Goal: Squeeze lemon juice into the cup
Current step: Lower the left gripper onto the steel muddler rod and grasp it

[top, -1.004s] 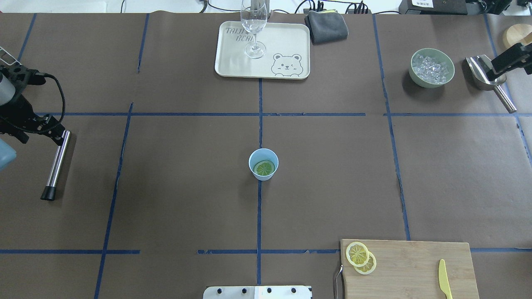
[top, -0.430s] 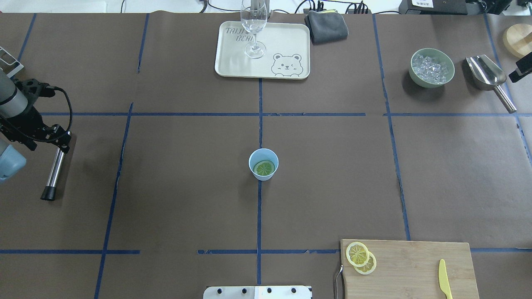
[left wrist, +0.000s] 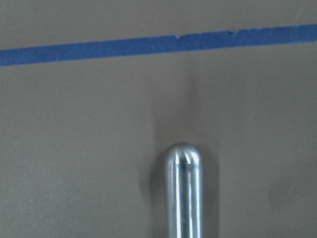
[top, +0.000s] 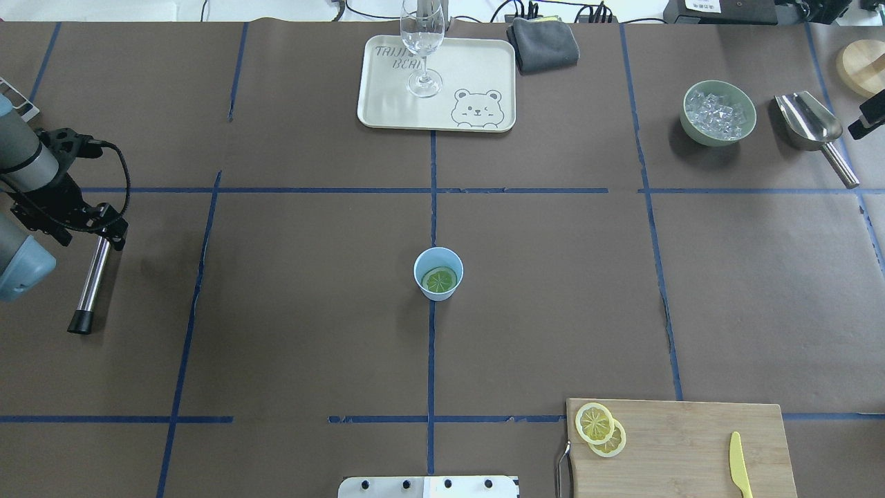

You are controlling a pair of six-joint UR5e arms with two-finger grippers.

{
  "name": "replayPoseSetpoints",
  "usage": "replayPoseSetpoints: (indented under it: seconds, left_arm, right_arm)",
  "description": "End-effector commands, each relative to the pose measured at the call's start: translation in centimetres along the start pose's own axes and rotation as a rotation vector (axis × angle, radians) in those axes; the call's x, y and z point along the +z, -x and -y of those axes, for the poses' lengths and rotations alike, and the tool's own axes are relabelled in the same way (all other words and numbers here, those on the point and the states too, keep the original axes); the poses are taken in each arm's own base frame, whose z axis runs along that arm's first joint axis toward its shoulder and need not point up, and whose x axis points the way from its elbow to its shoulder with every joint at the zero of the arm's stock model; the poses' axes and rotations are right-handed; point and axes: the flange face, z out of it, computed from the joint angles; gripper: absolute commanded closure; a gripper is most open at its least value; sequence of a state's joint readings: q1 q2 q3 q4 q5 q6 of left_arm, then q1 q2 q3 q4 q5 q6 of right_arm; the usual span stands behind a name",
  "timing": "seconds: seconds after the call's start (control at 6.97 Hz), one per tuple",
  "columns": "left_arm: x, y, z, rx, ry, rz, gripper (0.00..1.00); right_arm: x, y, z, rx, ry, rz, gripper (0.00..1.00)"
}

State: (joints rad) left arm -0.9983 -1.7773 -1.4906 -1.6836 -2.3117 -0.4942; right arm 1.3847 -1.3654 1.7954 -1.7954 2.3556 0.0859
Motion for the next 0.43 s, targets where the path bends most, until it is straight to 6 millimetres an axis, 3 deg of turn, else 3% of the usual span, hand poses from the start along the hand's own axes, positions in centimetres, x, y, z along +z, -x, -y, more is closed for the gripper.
replayPoseSetpoints:
  seconds: [0.0,0.29]
  left_arm:
    - [0.31,-0.21,0.01,0.005,0.005,0.001,0.04]
    - [0.81,0.02,0.02,0.003,0.013,0.005,0.09]
  right_arm:
    - [-0.01,-0.02,0.01,0.000,0.000,0.001,0.00]
    - [-0.01,-0.02,0.01,0.000,0.000,0.001,0.00]
